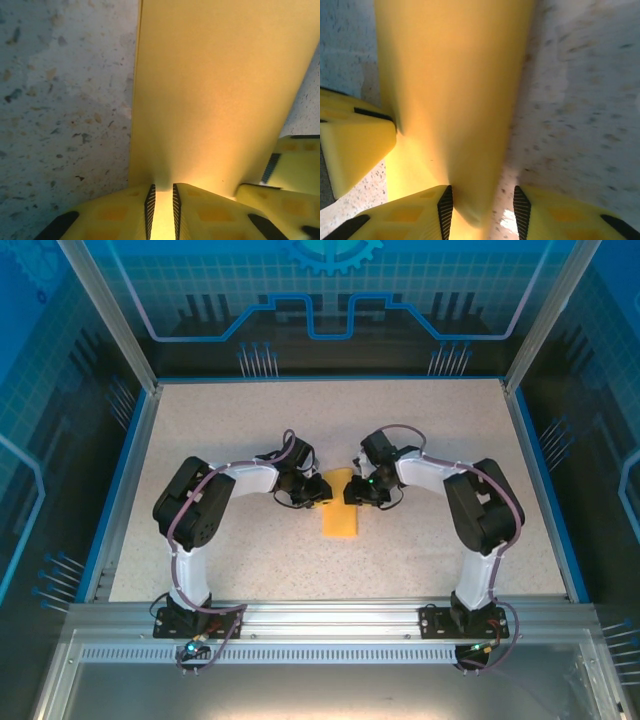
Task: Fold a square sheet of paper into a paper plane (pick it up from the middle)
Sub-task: Hold the square sheet of paper at the center of the table, then first fold in half a square sheet of paper at the center of the table.
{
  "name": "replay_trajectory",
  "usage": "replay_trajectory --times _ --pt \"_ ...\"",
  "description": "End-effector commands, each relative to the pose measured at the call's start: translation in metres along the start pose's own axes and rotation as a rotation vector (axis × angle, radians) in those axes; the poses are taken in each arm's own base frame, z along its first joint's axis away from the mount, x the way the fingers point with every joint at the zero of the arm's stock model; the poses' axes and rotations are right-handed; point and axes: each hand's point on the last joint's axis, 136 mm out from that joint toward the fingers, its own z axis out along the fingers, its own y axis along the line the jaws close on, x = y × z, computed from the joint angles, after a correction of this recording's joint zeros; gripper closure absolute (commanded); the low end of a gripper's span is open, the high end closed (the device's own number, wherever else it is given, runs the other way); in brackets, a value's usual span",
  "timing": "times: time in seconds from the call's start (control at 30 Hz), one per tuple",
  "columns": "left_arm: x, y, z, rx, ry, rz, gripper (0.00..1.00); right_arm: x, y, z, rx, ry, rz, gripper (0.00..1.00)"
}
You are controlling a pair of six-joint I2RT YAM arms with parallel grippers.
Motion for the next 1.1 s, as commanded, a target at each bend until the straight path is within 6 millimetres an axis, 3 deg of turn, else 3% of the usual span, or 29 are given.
replay_trajectory --times 0.0,0.13,0.3,0.53,0.9,0.97,1.07 --pt "0.021 0.045 0.015 -0.144 0.056 -0.052 0.78 -0.019 0.004 -0.037 0.036 -0.148 0.001 0.57" --pt "0.022 0.049 0.016 -0.156 0.058 -0.054 0.79 -0.022 0.030 -0.055 -0.045 -0.179 -0.064 0.59" --pt "0.022 0.052 0.017 -0.168 0.056 -0.061 0.79 -0.015 0.061 -0.032 -0.152 -0.077 -0.108 0.74" --pt "0.024 0.060 0.020 -0.195 0.067 -0.074 0.80 -0.009 0.039 0.007 -0.157 0.013 -0.043 0.84" --pt "0.035 0.079 0.026 -0.240 0.097 -0.089 0.81 0.012 -0.017 0.031 -0.143 0.050 0.065 0.85" --pt "0.036 0.080 0.026 -0.241 0.098 -0.088 0.81 0.011 -0.017 0.028 -0.141 0.051 0.070 0.86" --pt "0.035 0.080 0.026 -0.240 0.095 -0.089 0.81 0.003 0.003 0.008 -0.159 0.018 0.018 0.85"
